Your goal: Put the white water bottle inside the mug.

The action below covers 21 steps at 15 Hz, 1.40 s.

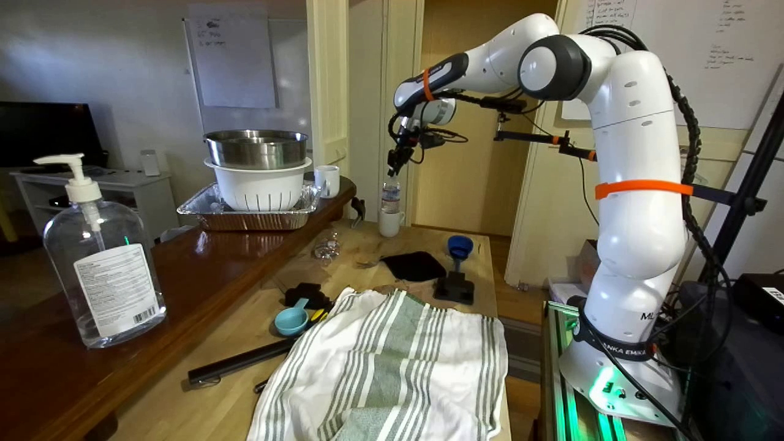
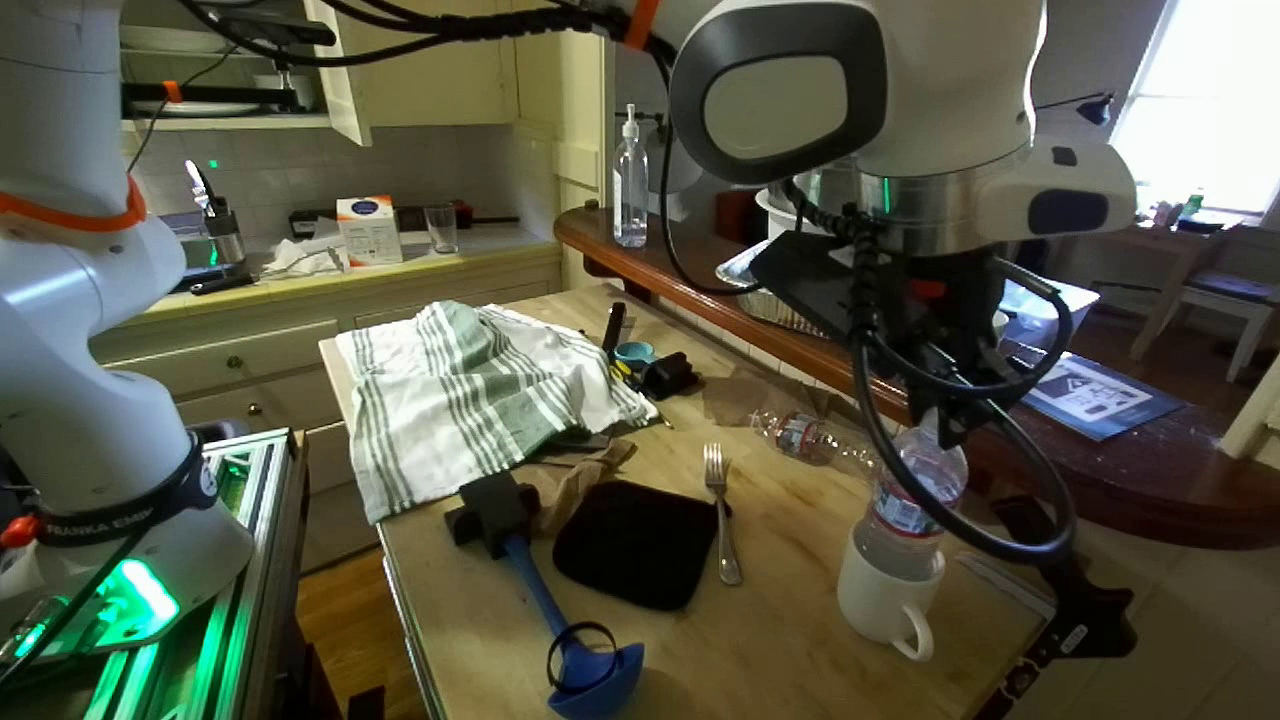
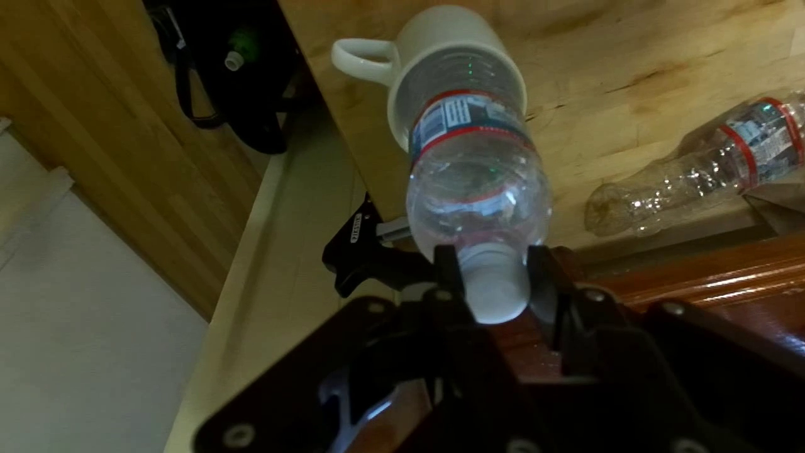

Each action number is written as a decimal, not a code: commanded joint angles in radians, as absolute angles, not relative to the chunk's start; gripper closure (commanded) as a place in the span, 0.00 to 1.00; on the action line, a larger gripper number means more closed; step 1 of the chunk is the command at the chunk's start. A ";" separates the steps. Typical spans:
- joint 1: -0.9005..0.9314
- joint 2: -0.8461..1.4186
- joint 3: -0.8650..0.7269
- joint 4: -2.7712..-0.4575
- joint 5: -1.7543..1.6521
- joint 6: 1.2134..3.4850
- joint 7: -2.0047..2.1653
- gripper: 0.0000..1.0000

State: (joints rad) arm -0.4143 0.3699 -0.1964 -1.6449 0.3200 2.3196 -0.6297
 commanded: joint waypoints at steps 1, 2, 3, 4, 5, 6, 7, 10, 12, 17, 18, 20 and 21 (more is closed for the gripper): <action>-0.426 0.384 -0.179 -1.627 0.294 2.332 -0.616 0.92; -0.425 0.385 -0.179 -1.628 0.289 2.333 -0.610 0.83; -0.424 0.385 -0.179 -1.628 0.285 2.336 -0.606 0.44; -0.425 0.385 -0.179 -1.628 0.282 2.335 -0.606 0.42; -0.424 0.383 -0.178 -1.629 0.277 2.336 -0.606 0.37; -0.424 0.382 -0.178 -1.627 0.274 2.338 -0.605 0.30; -0.424 0.382 -0.176 -1.625 0.273 2.335 -0.605 0.21; -0.417 0.366 -0.178 -1.628 0.257 2.321 -0.593 0.01; -0.405 0.335 -0.181 -1.639 0.230 2.285 -0.566 0.00; -0.362 0.214 -0.191 -1.675 0.087 2.050 -0.488 0.00; -0.358 0.191 -0.189 -1.679 0.081 1.991 -0.496 0.01; -0.343 0.154 -0.194 -1.705 0.061 1.929 -0.490 0.00; -0.336 0.136 -0.196 -1.725 0.049 1.914 -0.491 0.00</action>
State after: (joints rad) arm -0.3606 0.2059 -0.1853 -1.6464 0.0949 1.9688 -0.5104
